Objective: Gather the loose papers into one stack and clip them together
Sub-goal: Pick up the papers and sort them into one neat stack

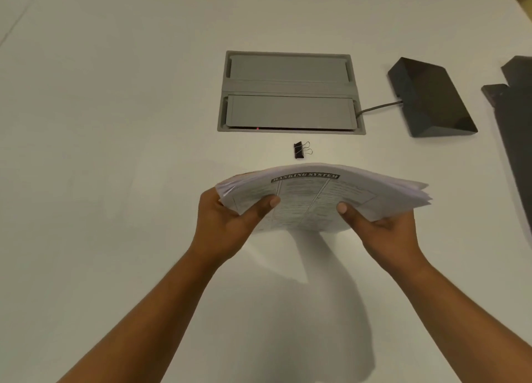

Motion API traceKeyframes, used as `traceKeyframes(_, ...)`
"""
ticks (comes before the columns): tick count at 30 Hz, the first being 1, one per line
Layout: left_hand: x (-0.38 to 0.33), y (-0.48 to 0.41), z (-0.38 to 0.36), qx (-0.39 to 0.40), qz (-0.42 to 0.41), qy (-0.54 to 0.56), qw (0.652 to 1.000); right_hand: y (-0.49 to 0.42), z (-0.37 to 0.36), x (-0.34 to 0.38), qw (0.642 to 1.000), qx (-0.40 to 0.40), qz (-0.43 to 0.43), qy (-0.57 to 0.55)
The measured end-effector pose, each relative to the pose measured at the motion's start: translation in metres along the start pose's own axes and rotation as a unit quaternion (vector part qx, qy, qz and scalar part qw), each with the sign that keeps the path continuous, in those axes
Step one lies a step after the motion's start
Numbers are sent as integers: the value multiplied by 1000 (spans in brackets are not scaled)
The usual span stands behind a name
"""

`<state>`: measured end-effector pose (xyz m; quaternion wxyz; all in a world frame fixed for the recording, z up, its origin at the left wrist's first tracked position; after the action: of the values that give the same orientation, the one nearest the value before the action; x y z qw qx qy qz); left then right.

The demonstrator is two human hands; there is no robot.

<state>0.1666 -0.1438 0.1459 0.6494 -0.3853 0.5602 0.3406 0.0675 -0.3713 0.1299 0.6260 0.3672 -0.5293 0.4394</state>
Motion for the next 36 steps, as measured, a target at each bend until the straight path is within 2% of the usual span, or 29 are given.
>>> traceKeyframes(4,13,-2,-7,32,27,6,999,-4,-7,-8,1000,16,-15,2)
traceKeyframes(10,10,-3,-12,36,10,18,999,-5,1,-5,1000,1,3,-2)
traceKeyframes(19,59,-1,-23,29,92,17,995,-2,-9,-41,998,33,-46,2)
traceKeyframes(24,49,2,-24,19,64,43,997,2,-7,-32,999,25,-18,-17)
traceKeyframes(29,82,9,-33,12,115,50,992,2,-15,-49,999,41,-28,-10)
traceKeyframes(33,107,13,-35,25,169,52,984,6,-21,-70,994,70,-75,26)
traceKeyframes(36,120,16,-32,44,209,47,976,9,-19,-81,991,77,-111,12)
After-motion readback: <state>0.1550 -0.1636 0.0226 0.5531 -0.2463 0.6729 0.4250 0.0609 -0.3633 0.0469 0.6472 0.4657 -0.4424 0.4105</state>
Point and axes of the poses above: each hand's wrist, its own y-axis away from the middle knuckle, its own z-axis out of the back of the hand, x = y × z, the point moved 10 cm from there along -y, towards the middle knuckle, and after that the axes turned 8 degrees about x, right-handed, at the moved point
